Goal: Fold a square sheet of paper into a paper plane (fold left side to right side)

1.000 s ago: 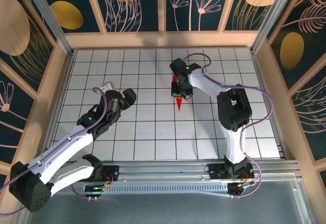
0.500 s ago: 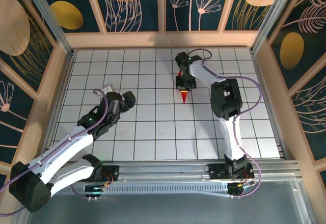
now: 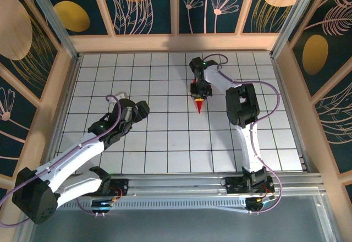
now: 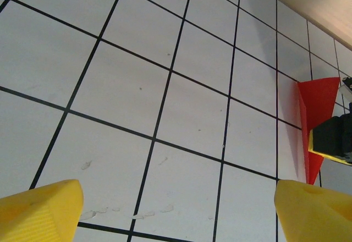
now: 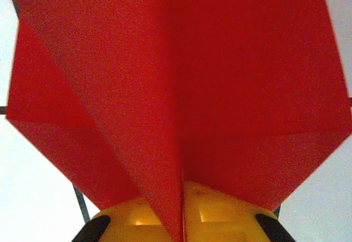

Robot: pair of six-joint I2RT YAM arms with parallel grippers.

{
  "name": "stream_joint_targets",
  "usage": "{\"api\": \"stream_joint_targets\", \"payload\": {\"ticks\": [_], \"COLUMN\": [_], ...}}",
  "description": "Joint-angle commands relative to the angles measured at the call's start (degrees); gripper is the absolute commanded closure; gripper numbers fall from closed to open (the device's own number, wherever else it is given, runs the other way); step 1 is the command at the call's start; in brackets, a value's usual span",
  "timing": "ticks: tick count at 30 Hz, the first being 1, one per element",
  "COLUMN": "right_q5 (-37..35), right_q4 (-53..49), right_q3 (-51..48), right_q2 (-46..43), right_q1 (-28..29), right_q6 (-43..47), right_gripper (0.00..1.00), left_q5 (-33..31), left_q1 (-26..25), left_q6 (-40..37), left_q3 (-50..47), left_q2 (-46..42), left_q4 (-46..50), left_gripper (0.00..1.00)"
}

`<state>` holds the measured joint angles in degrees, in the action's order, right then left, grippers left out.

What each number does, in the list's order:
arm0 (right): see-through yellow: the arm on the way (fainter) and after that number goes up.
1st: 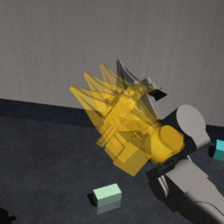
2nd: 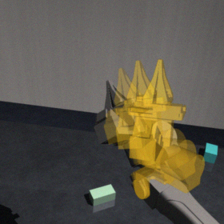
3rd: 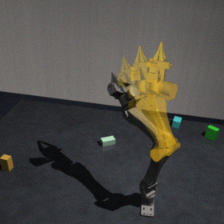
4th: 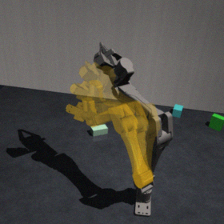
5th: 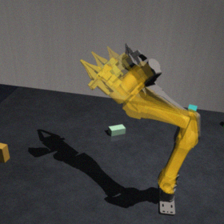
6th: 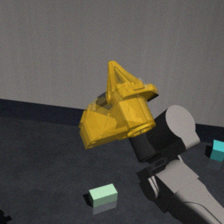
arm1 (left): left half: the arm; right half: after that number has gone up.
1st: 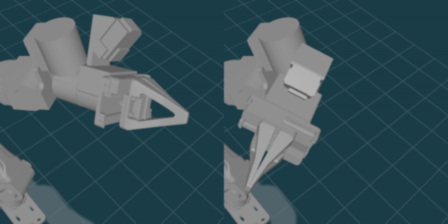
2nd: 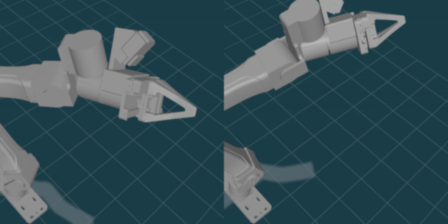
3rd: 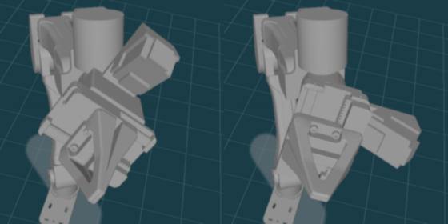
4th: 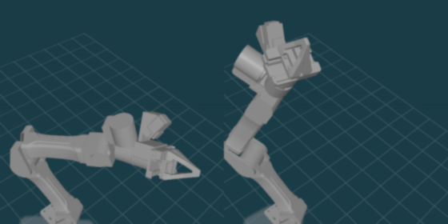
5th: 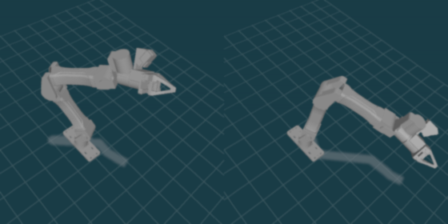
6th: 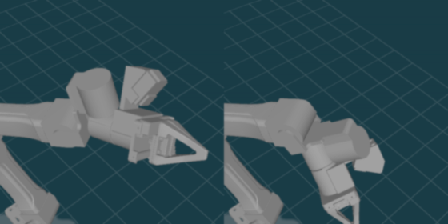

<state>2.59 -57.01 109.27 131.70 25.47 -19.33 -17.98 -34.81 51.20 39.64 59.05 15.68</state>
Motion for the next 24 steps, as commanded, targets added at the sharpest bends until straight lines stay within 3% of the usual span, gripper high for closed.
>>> {"api": "stream_joint_targets", "payload": {"ticks": [1,11,24], "right_q5": [-0.9,-0.7,0.1], "right_q4": [-1.5,-0.1,1.6], "right_q3": [1.2,0.2,-2.0], "right_q2": [1.7,2.1,1.9], "right_q1": [-0.4,-0.8,-0.8], "right_q6": [0.8,0.3,-0.3], "right_gripper": [0.88,0.86,0.69], "left_q5": [0.7,0.8,0.9], "left_q1": [0.3,0.3,0.3], "left_q6": [-0.7,-0.6,-0.9], "left_q3": [0.5,0.8,1.9], "left_q2": [0.3,0.5,1.6], "left_q4": [-0.1,-0.1,0.4], "left_gripper": [0.10,0.10,0.09]}}
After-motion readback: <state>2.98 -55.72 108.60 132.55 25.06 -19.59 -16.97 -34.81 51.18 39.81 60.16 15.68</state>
